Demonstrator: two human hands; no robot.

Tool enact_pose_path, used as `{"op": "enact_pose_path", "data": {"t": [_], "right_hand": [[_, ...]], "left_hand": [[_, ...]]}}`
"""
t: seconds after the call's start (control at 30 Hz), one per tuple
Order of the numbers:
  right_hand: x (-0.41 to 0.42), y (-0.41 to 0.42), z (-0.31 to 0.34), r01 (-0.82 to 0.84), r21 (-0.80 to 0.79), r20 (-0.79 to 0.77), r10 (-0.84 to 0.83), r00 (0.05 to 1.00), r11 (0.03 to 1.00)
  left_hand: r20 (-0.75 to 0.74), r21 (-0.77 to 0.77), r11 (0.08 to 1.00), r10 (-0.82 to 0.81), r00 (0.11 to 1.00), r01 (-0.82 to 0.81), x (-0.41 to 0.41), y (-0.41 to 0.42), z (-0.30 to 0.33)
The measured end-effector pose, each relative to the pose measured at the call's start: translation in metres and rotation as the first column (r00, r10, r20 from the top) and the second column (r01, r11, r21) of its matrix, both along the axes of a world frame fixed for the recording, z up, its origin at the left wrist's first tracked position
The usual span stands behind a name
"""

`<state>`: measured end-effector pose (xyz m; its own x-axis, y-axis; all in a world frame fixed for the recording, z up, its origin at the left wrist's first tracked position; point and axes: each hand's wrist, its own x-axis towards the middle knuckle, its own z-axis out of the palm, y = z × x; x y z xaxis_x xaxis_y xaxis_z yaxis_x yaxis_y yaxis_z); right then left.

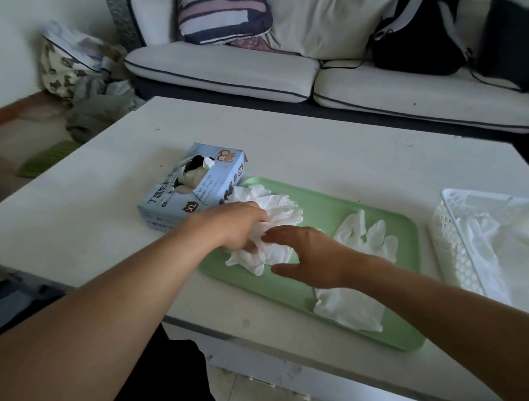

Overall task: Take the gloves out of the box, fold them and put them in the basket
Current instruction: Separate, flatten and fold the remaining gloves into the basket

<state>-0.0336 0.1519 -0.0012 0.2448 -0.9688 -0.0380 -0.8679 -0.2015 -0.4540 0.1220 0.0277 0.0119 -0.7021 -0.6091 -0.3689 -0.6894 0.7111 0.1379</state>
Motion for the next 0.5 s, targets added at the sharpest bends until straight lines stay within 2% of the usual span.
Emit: {"op": "enact_pose_path", "data": {"t": [0.17, 0.27, 0.37, 0.43, 0.5], "right_hand": [[-0.036, -0.005, 0.025, 0.109, -0.095, 0.007, -0.109, 0.994, 0.989], [-0.052, 0.0, 0.036, 0.145, -0.149, 0.024, -0.143, 0.989, 0.978], [-0.065, 0.006, 0.047, 0.183, -0.215, 0.063, -0.174, 0.983, 0.959], [-0.073, 0.011, 0.056, 0.22, -0.252, 0.109, -0.198, 0.974, 0.942], [-0.08, 0.017, 0.066, 0.283, -0.262, 0.214, -0.23, 0.949, 0.923]], "left_hand": [[0.011, -0.03, 0.997, 0.067, 0.998, -0.066, 0.001, 0.004, 0.003], [-0.058, -0.065, 0.997, 0.038, 0.998, -0.042, -0.001, 0.004, 0.004], [-0.059, -0.112, 0.993, 0.035, 0.998, -0.042, -0.003, -0.003, 0.002], [-0.054, -0.122, 0.989, 0.075, 0.996, -0.081, -0.003, -0.009, 0.0], [0.012, -0.149, 0.986, 0.079, 0.997, -0.077, -0.003, -0.01, 0.0]]}}
